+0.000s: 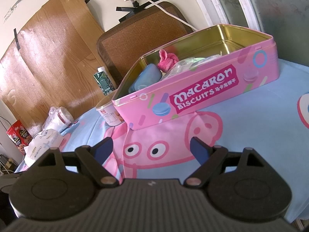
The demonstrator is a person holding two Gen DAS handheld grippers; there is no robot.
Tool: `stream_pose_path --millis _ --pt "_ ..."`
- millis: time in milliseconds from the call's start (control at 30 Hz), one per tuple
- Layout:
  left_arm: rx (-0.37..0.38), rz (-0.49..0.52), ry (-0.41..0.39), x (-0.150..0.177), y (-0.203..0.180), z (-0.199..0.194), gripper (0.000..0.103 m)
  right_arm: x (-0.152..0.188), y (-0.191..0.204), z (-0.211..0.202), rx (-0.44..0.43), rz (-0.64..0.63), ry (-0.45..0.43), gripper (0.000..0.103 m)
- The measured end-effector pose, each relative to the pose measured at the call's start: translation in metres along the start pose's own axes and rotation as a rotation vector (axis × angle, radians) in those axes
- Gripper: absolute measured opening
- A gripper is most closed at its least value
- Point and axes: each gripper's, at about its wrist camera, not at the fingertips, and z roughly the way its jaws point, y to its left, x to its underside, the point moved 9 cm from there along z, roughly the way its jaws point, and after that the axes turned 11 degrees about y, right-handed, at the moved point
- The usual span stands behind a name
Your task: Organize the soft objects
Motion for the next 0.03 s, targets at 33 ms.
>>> stream_pose_path --millis 33 --pt "-0.003 0.004 -0.003 -0.0003 -0.0006 -0.0003 0.103 0.0000 -0.0001 0.0000 0.000 0.001 0.000 0.089"
